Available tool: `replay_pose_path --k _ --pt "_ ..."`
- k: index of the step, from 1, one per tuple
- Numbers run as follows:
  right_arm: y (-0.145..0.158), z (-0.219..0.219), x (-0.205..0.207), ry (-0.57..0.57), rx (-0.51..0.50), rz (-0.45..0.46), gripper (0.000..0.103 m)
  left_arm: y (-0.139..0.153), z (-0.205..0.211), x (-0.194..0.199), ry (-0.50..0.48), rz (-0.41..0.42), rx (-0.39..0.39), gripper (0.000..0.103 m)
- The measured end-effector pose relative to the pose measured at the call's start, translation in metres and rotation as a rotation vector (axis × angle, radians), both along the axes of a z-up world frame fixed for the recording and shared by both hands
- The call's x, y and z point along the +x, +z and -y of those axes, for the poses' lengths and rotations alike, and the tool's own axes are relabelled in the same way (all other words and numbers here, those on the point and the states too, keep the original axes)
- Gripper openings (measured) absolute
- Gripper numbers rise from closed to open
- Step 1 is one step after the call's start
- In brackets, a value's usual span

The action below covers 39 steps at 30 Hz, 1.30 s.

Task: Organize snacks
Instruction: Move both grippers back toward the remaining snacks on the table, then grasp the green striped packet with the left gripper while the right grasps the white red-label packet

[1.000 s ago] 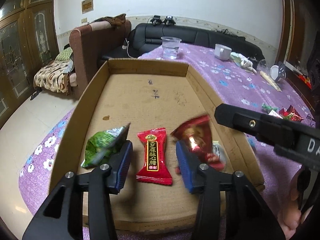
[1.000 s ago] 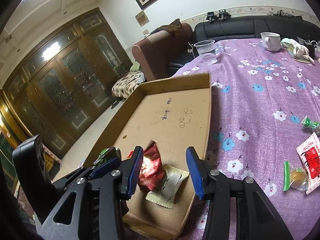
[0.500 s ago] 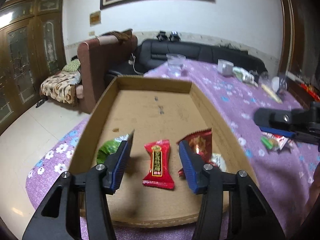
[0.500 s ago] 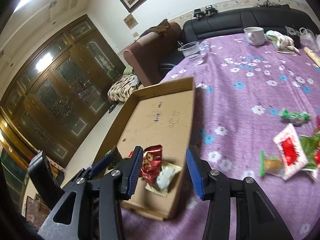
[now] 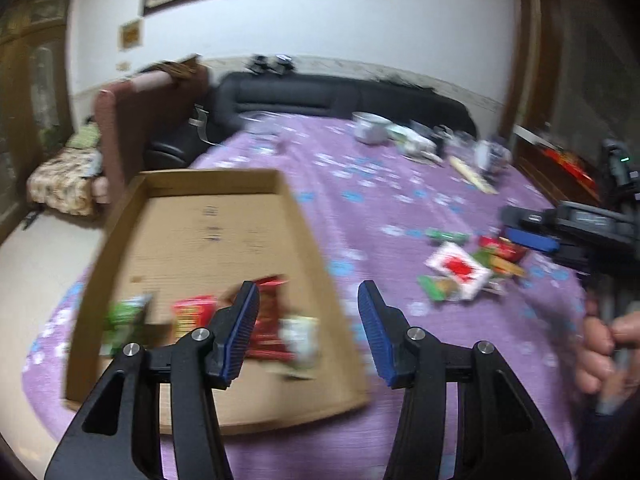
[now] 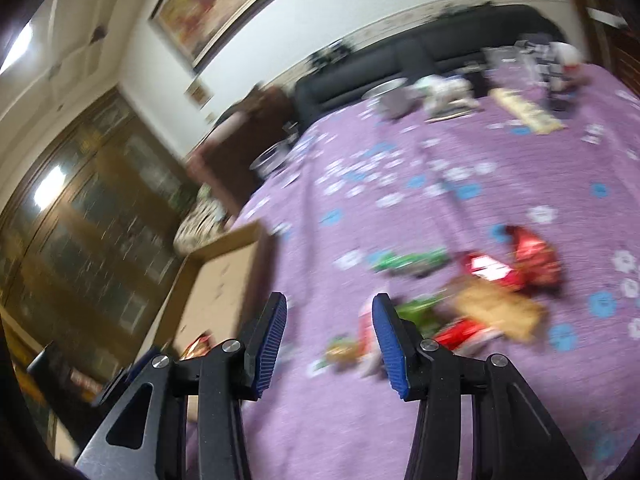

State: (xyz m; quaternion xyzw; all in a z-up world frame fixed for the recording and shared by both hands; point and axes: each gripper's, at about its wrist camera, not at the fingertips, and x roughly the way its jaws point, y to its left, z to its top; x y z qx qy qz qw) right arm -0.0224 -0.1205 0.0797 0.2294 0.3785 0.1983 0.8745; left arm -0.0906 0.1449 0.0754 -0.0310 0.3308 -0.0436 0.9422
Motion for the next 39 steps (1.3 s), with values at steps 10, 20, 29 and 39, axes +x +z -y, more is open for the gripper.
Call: replay_pose_path --k 10,20,29,39 --pt "-0.008 0.024 0.009 -0.021 0.084 -0.024 0.047 -0.022 0.108 0.060 -0.232 -0.156 0.104 0.056" --pt "-0.017 0.041 0.013 -0.052 0.169 -0.071 0.047 -0.057 0.134 0.081 -0.318 -0.239 0.133 0.033" --pt "-0.018 0.027 0.012 -0.001 0.116 -0.070 0.047 -0.057 0.117 0.069 -0.304 -0.238 0.044 0.021" --pt "-0.027 -0.024 0.013 0.164 -0.043 -0.060 0.044 -0.041 0.085 0.056 -0.219 -0.181 -0.001 0.021"
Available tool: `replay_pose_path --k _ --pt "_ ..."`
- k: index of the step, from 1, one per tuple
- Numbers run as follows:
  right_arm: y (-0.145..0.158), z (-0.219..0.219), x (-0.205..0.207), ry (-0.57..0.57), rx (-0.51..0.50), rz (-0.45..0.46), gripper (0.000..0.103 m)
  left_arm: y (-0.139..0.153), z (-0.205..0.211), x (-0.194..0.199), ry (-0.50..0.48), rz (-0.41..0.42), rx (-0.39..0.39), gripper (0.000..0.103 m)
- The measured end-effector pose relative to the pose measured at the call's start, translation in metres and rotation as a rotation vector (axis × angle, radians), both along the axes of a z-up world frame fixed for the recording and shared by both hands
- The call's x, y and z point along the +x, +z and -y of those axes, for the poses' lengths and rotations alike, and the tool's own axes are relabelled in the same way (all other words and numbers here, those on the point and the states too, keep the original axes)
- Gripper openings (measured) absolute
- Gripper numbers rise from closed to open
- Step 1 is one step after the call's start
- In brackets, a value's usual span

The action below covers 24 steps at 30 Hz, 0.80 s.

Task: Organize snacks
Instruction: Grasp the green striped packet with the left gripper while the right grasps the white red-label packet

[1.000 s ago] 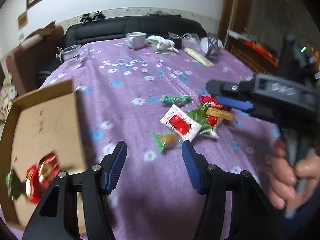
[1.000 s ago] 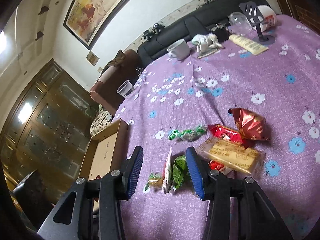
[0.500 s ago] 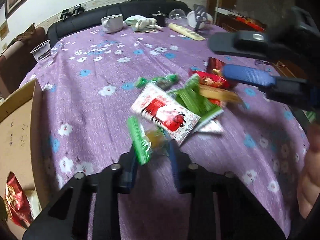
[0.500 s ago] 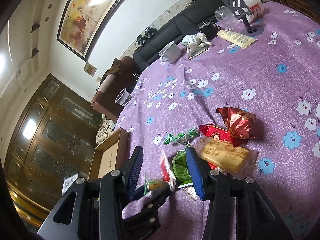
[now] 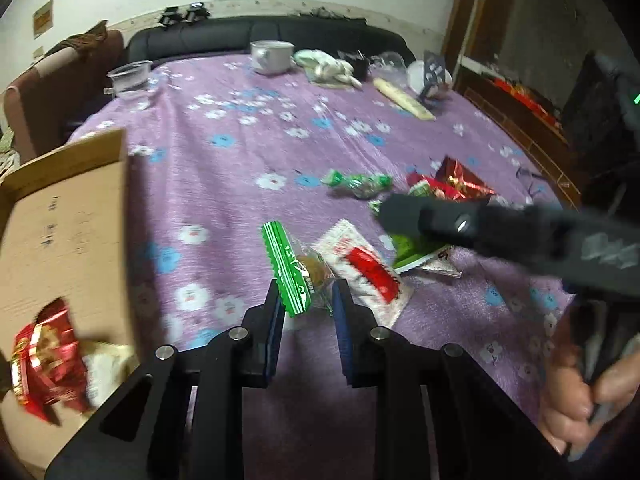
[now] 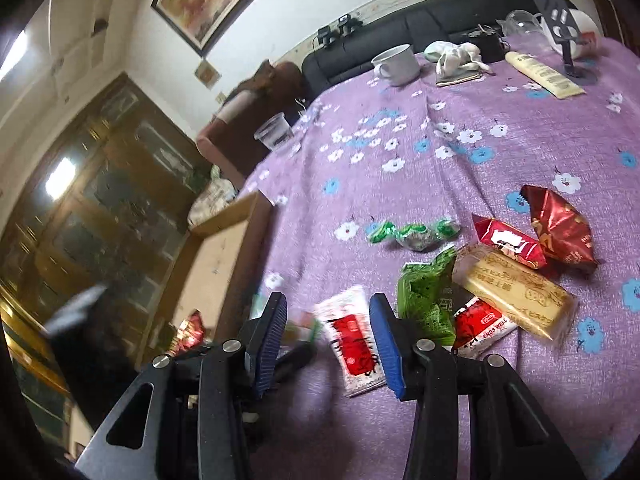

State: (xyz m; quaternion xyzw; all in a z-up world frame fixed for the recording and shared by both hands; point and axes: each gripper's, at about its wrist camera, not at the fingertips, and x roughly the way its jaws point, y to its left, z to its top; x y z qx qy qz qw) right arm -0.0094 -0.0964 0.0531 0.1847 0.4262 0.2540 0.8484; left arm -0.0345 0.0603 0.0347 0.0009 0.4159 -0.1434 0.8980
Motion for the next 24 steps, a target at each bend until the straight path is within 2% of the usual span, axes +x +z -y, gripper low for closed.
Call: replay_pose_path --k 5,12,16,18,19,24 --pt "-0.012 -0.014 0.001 0.054 -0.062 -0.024 0.047 0.008 -0.029 -0.011 0.050 0.024 -0.030 0.021" --pt "-0.025 -0.043 0.000 0.073 -0.293 0.010 0.044 0.016 -0.045 -0.023 0.071 0.060 -0.048 0.021" --pt "-0.027 -0.057 -0.010 0.102 -0.422 0.075 0.042 0.019 -0.048 -0.027 0.083 0.086 -0.030 0.021" --pt "-0.028 -0.066 -0.016 0.108 -0.510 0.112 0.035 0.018 -0.050 -0.028 0.089 0.088 -0.031 0.021" --pt "-0.028 -0.069 -0.019 0.115 -0.537 0.129 0.034 0.018 -0.051 -0.028 0.090 0.088 -0.032 0.021" --pt "-0.025 -0.066 -0.021 0.112 -0.509 0.126 0.026 0.018 -0.052 -0.030 0.102 0.100 -0.019 0.021"
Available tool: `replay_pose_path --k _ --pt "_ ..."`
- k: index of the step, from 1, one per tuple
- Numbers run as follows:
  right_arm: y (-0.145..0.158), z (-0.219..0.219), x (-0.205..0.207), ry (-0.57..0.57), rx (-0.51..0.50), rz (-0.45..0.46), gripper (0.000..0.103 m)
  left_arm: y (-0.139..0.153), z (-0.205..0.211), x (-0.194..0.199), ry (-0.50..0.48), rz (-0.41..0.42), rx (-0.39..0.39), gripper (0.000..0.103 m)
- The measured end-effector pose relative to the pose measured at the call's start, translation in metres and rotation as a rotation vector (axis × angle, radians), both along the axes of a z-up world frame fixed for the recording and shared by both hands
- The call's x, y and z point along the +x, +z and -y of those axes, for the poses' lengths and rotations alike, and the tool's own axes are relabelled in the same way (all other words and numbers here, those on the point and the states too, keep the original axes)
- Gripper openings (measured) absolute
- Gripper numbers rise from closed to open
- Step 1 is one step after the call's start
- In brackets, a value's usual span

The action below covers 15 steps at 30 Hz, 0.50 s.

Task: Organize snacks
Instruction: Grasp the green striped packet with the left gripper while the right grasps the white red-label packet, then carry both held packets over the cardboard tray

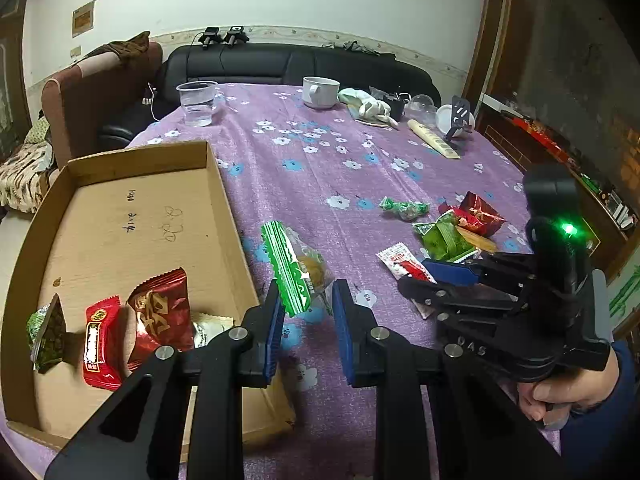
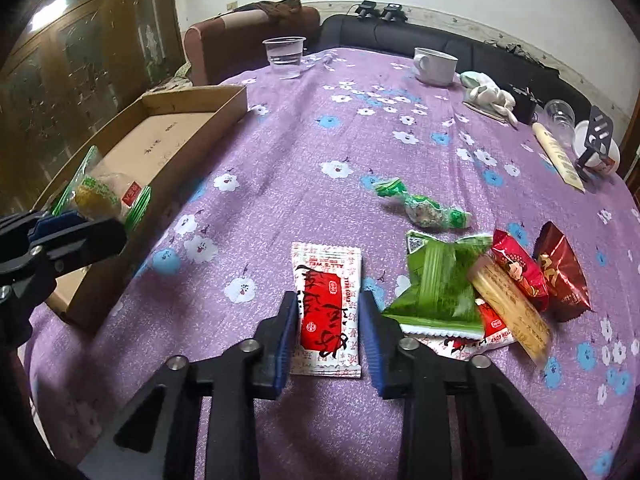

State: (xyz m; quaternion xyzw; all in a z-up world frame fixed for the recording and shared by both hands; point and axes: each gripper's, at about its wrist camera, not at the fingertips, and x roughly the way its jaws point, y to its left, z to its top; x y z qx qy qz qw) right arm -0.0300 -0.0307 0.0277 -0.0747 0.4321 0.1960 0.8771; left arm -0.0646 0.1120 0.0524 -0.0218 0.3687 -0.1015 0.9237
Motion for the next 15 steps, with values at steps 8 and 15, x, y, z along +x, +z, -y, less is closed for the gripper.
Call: replay_pose_path --k 8,15 --pt "0.027 0.008 -0.010 0.011 0.147 0.087 0.026 0.004 -0.003 -0.005 0.026 0.031 0.025 0.021" --pt "0.037 0.001 -0.020 0.063 0.195 0.127 0.026 0.007 -0.007 -0.011 0.094 0.090 0.106 0.021"
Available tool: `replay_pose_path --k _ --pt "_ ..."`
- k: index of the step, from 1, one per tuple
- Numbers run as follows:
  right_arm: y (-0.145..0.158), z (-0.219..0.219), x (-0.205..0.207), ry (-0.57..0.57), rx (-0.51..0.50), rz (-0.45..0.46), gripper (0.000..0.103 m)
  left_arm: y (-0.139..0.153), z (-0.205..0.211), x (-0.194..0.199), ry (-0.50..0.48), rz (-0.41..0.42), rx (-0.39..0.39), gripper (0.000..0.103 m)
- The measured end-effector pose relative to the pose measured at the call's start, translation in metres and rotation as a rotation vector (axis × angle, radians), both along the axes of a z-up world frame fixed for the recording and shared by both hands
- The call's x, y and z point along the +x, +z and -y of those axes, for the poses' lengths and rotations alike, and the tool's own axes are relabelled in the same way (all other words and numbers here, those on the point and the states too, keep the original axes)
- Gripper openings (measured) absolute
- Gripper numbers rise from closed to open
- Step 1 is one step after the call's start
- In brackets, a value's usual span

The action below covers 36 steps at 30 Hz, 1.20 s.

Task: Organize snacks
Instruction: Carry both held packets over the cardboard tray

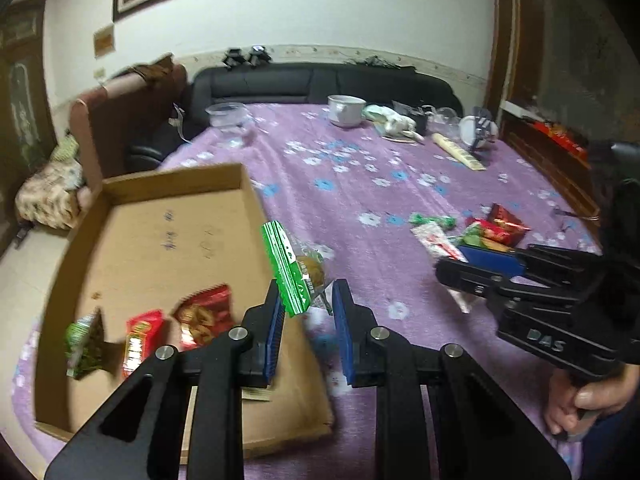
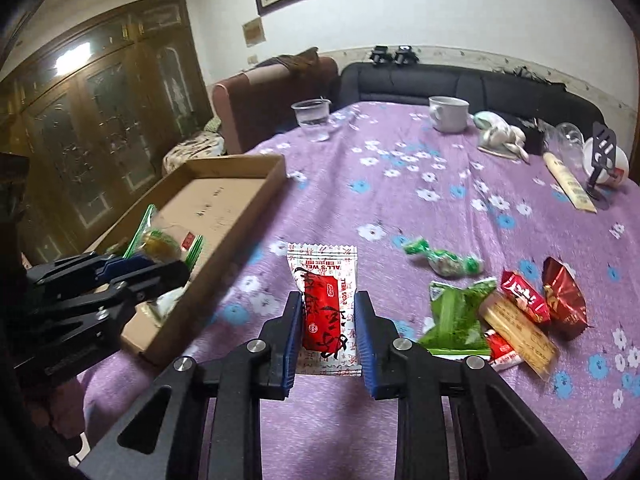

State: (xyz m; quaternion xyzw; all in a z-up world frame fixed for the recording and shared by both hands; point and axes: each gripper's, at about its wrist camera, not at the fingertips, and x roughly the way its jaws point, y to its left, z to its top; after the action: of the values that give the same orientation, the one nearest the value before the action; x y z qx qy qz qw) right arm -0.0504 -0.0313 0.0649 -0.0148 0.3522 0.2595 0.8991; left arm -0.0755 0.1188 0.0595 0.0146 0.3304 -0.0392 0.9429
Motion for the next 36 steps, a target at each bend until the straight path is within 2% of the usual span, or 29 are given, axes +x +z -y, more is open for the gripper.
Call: replay_pose_path --k 6,11,20,30,36 --pt "0.004 -0.005 -0.006 0.034 0.034 0.016 0.026 0.000 -0.005 -0.004 0.061 0.046 0.073 0.022" --pt "0.002 -0.009 -0.008 0.052 0.031 0.025 0.026 0.002 -0.011 -0.008 0.107 0.072 0.100 0.022" --pt "-0.001 -0.009 -0.005 0.059 0.042 0.012 0.026 0.011 -0.022 -0.018 0.189 0.123 0.197 0.022" --pt "-0.004 -0.009 -0.004 0.052 0.034 0.009 0.026 -0.002 -0.042 -0.008 0.240 0.083 0.198 0.022" --pt "-0.009 -0.006 0.002 0.028 0.054 -0.032 0.026 -0.011 -0.055 -0.003 0.253 0.065 0.181 0.022"
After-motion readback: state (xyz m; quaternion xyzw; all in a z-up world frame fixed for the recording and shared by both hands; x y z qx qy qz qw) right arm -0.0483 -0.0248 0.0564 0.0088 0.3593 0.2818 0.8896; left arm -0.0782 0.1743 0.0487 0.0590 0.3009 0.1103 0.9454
